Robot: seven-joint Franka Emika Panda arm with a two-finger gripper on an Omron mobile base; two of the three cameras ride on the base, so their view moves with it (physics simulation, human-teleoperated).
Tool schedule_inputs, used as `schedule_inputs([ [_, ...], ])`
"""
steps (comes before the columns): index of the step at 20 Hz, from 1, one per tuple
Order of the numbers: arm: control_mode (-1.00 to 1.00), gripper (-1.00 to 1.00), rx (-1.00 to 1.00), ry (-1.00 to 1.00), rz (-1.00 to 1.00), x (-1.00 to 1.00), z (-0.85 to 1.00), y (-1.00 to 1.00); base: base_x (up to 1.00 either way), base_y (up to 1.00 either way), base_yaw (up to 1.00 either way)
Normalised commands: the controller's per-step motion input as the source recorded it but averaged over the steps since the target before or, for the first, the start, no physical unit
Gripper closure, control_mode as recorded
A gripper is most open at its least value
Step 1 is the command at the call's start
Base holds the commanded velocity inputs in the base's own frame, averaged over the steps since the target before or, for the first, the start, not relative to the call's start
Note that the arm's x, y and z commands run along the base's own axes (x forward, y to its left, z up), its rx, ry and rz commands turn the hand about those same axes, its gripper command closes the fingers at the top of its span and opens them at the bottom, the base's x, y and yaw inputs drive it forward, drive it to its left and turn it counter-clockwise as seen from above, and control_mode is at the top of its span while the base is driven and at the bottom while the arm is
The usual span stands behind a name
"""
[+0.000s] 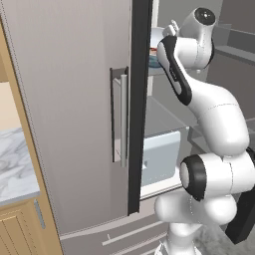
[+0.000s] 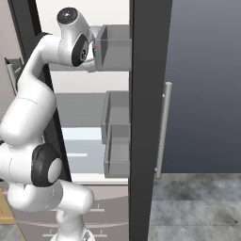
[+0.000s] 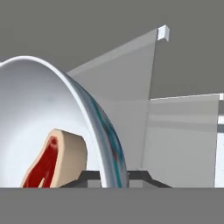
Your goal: Place one of the steaks on the plate and the other in the bowl. Then place the bowl in the fridge.
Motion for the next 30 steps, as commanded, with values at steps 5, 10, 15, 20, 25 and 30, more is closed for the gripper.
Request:
schedule_inputs([
  [5,-1.0,1.0,0.0,0.0,0.0,0.45,0.0,0.0,0.0,0.0,0.0],
  [10,-1.0,1.0,0.0,0.03,0.0,0.49,-0.07,0.0,0.0,0.0,0.0],
  [15,-1.0,1.0,0.01,0.01,0.0,0.34,-0.37,0.01,0.0,0.0,0.0],
  [20,-1.0,-1.0,0.03,0.02,0.0,0.18,-0.26,0.1,0.0,0.0,0.0],
  [25,-1.0,-1.0,0.0,-0.05,0.0,0.02,0.39,0.12,0.0,0.0,0.0],
  [30,-1.0,-1.0,0.0,-0.13,0.02,-0.05,0.54,0.06,0.0,0.0,0.0],
])
